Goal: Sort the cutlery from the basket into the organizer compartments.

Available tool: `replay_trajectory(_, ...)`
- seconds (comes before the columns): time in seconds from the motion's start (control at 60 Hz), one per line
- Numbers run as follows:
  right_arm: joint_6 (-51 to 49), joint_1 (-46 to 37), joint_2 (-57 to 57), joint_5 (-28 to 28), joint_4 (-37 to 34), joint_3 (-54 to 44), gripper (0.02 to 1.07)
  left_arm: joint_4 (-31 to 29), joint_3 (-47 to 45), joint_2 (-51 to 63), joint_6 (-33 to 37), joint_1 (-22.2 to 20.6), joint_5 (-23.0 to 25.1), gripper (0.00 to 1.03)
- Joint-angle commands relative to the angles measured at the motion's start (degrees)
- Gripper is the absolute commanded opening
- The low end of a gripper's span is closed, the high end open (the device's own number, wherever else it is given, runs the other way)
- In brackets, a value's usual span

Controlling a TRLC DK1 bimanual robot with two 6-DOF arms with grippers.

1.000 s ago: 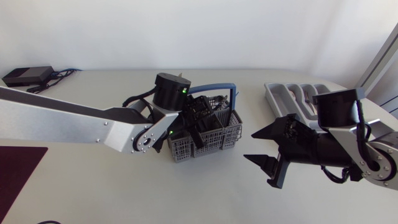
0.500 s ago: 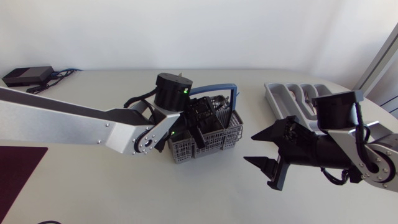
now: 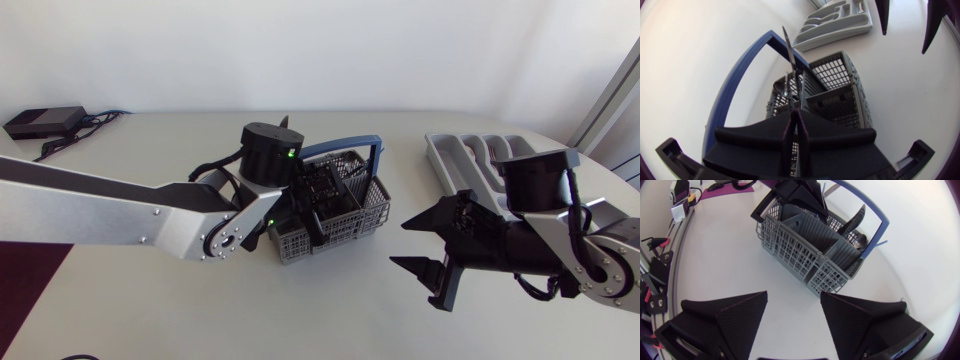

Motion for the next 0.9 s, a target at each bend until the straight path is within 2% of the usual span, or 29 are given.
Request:
replay_trajectory(0.0, 1.23, 0.7, -0.47, 0.44, -0.15, -1.11, 0.79, 1.38, -1.36, -1.91, 3.55, -0.21, -1.47, 0.03)
replay_trajectory(0.883, 2.81, 3.87, -1.0, 2.11, -0.76, -1.46, 0.79, 1.73, -1.89, -7.28, 2.32, 0.66, -2.35, 0.03)
